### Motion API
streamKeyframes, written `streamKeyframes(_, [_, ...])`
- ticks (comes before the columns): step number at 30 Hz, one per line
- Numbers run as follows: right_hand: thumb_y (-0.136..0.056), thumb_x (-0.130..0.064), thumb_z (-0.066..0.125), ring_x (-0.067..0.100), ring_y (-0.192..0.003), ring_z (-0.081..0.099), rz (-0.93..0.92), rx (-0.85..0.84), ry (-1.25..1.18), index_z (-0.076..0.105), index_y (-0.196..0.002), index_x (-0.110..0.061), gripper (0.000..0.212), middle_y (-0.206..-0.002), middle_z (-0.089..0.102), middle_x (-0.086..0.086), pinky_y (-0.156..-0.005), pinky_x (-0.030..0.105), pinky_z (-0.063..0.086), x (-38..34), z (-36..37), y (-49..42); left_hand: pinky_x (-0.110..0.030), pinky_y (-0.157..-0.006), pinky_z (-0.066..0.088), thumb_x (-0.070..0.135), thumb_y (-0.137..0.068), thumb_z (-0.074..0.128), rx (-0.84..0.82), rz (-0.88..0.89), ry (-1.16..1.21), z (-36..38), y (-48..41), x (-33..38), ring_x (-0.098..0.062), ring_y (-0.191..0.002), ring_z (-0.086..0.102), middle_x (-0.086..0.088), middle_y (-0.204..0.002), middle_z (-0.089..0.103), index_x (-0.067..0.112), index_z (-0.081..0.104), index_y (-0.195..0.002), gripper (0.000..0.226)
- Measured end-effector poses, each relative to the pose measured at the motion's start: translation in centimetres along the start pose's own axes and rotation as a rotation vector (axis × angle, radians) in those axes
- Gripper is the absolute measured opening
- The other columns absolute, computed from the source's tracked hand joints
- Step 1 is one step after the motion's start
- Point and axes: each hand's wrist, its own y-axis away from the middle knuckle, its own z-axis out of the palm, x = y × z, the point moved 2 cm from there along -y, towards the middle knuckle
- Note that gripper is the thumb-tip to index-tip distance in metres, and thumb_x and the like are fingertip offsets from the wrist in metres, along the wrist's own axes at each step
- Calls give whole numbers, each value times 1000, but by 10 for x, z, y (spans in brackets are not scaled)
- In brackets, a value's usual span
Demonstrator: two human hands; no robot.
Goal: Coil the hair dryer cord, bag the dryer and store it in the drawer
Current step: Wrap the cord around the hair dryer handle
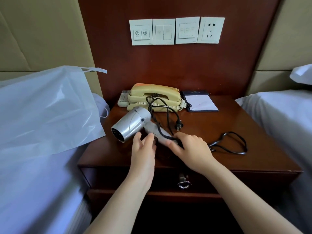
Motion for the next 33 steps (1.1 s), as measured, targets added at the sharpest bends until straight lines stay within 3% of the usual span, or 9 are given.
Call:
streamKeyframes(4, [-90, -45, 49, 28, -74, 60, -14, -1, -100, 58, -99, -17, 31, -80, 67, 3, -60, 33, 39, 2, -11, 8, -36, -104, 41, 12, -99, 42, -49, -52, 161, 11, 1, 3, -18, -108, 62, -13, -114, 65, 3, 58, -116, 24])
streamKeyframes(12, [-87, -47, 51, 19, -70, 61, -72, -43, -191, 49, -118, -32, 34, -86, 68, -3, -63, 32, 45, 5, -26, 25, -39, -82, 52, 10, -95, 50, -61, -64, 246, 33, -2, 4, -18, -77, 61, -8, -85, 56, 5, 47, -120, 25])
streamKeyframes(14, [-85, -56, 50, 20, -71, 61, -39, -60, -126, 51, -110, -32, 35, -82, 67, -4, -61, 32, 45, 10, -30, 28, -34, -79, 53, 12, -95, 51, -56, -15, 201, 35, -1, 8, -16, -75, 62, -6, -86, 59, 7, 47, -126, 31])
streamKeyframes(18, [-79, -67, 47, 20, -63, 54, 68, -145, -76, 46, -65, -24, 46, -60, 51, -2, -53, 30, 35, 25, -40, 29, -33, -81, 52, 14, -95, 52, -55, 105, 67, 35, -3, 14, -13, -73, 66, -4, -88, 62, 9, 45, -129, 35])
streamKeyframes(22, [-82, -62, 47, 24, -56, 50, 94, -25, -114, 51, -59, -14, 54, -51, 45, 3, -52, 33, 31, 42, -52, 27, -35, -84, 52, 17, -95, 52, 32, 126, 126, 33, -5, 17, -16, -82, 64, -10, -103, 60, 6, 41, -130, 39])
streamKeyframes(27, [-89, -49, 50, 38, -75, 58, 391, 202, -121, 41, -48, -24, 48, -53, 46, -3, -62, 37, 37, 84, -64, 29, -28, -68, 51, 19, -97, 47, 102, 134, 300, 15, -11, 34, -19, -84, 63, -9, -100, 57, 8, 43, -121, 27])
streamKeyframes(29, [-90, -50, 44, 42, -85, 60, 474, 207, -47, 47, -56, -23, 44, -67, 60, 8, -67, 38, 38, 98, -67, 32, -29, -67, 50, 21, -98, 45, 97, 121, 346, 6, -13, 41, -18, -85, 61, -9, -100, 56, 8, 44, -121, 26])
streamKeyframes(31, [-92, -50, 40, 43, -96, 60, 494, 164, 114, 60, -82, -23, 35, -93, 68, 16, -71, 39, 39, 102, -66, 33, -30, -67, 50, 22, -98, 44, 103, 116, 343, 1, -13, 42, -18, -85, 61, -8, -100, 56, 6, 44, -122, 28])
streamKeyframes(33, [-94, -48, 39, 39, -103, 58, 451, 104, 211, 58, -108, -21, 36, -107, 67, 14, -73, 37, 39, 98, -62, 32, -29, -68, 50, 20, -98, 45, 104, 125, 317, -2, -12, 40, -19, -85, 61, -9, -100, 55, 7, 46, -118, 24])
